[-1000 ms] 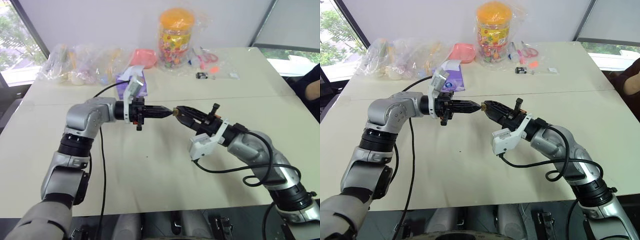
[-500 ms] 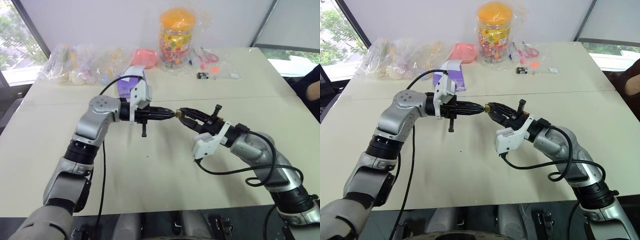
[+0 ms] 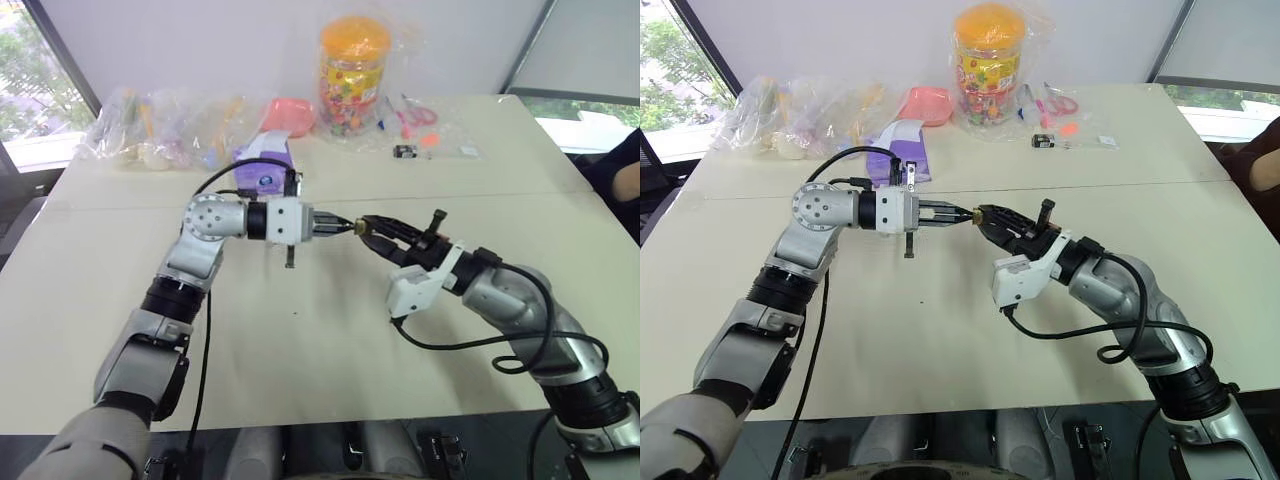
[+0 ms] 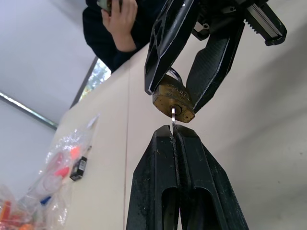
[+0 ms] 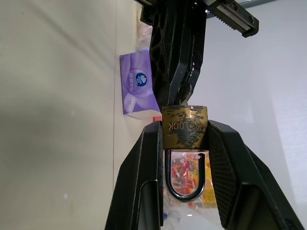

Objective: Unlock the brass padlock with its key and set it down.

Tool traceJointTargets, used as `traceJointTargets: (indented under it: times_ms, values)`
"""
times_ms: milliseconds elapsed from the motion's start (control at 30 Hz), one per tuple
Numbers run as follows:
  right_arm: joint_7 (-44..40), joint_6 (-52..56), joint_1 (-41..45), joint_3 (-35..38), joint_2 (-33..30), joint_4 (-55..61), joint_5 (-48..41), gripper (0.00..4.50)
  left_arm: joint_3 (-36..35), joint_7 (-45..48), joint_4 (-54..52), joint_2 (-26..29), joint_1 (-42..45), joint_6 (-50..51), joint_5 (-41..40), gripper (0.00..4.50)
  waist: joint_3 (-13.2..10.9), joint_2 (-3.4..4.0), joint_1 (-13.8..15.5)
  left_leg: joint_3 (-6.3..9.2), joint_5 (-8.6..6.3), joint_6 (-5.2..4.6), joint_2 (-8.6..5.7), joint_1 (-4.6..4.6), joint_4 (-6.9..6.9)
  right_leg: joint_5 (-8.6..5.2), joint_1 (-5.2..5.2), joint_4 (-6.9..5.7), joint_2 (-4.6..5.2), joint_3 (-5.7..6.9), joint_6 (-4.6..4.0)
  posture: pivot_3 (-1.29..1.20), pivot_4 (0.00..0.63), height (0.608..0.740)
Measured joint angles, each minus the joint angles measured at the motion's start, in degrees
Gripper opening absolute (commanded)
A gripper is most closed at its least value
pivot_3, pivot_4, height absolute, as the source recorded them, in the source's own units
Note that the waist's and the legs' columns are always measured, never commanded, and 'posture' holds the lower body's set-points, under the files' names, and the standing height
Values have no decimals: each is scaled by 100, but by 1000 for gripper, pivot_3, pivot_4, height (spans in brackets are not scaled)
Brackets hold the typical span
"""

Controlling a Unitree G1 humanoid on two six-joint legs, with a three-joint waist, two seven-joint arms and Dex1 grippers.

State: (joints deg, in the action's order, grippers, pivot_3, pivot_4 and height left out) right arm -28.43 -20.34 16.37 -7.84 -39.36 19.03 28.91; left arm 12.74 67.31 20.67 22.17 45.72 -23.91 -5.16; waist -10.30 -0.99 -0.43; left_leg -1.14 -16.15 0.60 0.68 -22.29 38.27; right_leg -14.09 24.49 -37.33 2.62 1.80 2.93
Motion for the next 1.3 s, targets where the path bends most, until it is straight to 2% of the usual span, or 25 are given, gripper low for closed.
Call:
traceJointTargets:
  times_ms: [67, 133, 200, 300, 400, 467, 600, 833, 1100, 1133, 1200, 1300]
  values:
    - [0, 9, -1, 15, 0, 0, 0, 705, 0, 17, -73, -42, -5, 482, -173, 37, 0, 0, -5, 0, 0, 0, 0, 0, 0, 2, 0, 0, 0, 0, 3, 0, 150, 737]
    - [-1, 19, 6, 32, 1, 0, 0, 705, -2, 71, -310, -45, -39, 1504, -574, 37, 0, 0, -11, 0, 0, 0, 0, 0, 0, 2, 0, 0, -2, 0, 4, 0, 150, 737]
    - [-25, 14, 3, 0, 6, -1, -3, 705, -5, 191, -661, 87, -61, 3069, -1130, 37, 0, 0, -36, 1, 0, 0, 3, 1, 0, 2, 0, 0, -5, -1, 4, 0, 150, 737]
    - [-129, -43, -25, -116, 8, 19, -51, 705, -147, 413, -1119, 604, -104, 5355, -2067, 37, 0, 0, -69, 7, -1, -1, 15, 8, -2, 1, 0, -2, -18, -6, 3, 0, 150, 737]
    - [-180, -59, -24, -144, 8, 23, -86, 705, -276, 655, -1383, 945, -183, 6626, -2657, 898, 0, 0, -41, 11, -1, -1, 16, 8, -2, 1, 0, -5, -17, -6, 2, 0, 150, 737]
    - [-196, -60, -10, -144, 9, 27, -108, 705, -305, 791, -1478, 1046, -252, 7262, -3025, 1752, 0, 0, -11, 12, 0, -1, 12, 7, 1, 1, 0, -5, -10, -7, 3, 0, 150, 737]
    - [-231, -59, 15, -146, 15, 31, -111, 705, -445, 545, -1497, 890, -258, 7467, -3095, 3545, 0, -1, 5, 10, 0, -1, 2, 5, 6, 1, -2, -4, 2, -12, 3, 0, 150, 737]
    - [-272, -30, 65, -192, 78, 42, -113, 705, -539, 4, -1346, 384, -183, 6998, -2903, 3545, 0, -1, -20, 9, 0, 0, 2, 6, 6, 2, -2, -5, 1, -14, 3, 0, 150, 737]
    - [-306, -9, 68, -209, 116, 49, -113, 705, -543, -153, -1128, 153, -86, 6715, -2795, 3545, 0, -1, -17, 7, 0, 0, 3, 6, 6, 2, -2, -6, 0, -14, 4, 0, 150, 737]
    - [-309, -9, 69, -209, 116, 50, -114, 705, -542, -153, -1109, 124, -86, 6709, -2793, 3025, 0, -1, -16, 8, 0, 0, 3, 7, 6, 2, -2, -6, 0, -14, 3, 0, 150, 737]
    - [-319, -5, 68, -209, 116, 73, -113, 705, -541, -152, -1075, 94, -86, 6699, -2791, 2347, 0, -1, -17, 8, 0, 0, 3, 7, 5, 2, -2, -6, 0, -14, 3, 0, 150, 737]
    - [-347, 55, 67, -205, 115, 93, -107, 705, -495, -64, -1061, 44, -86, 6664, -2786, 991, 0, -1, -16, 7, 0, 0, 3, 6, 5, 2, -2, -6, 0, -14, 3, 0, 150, 737]
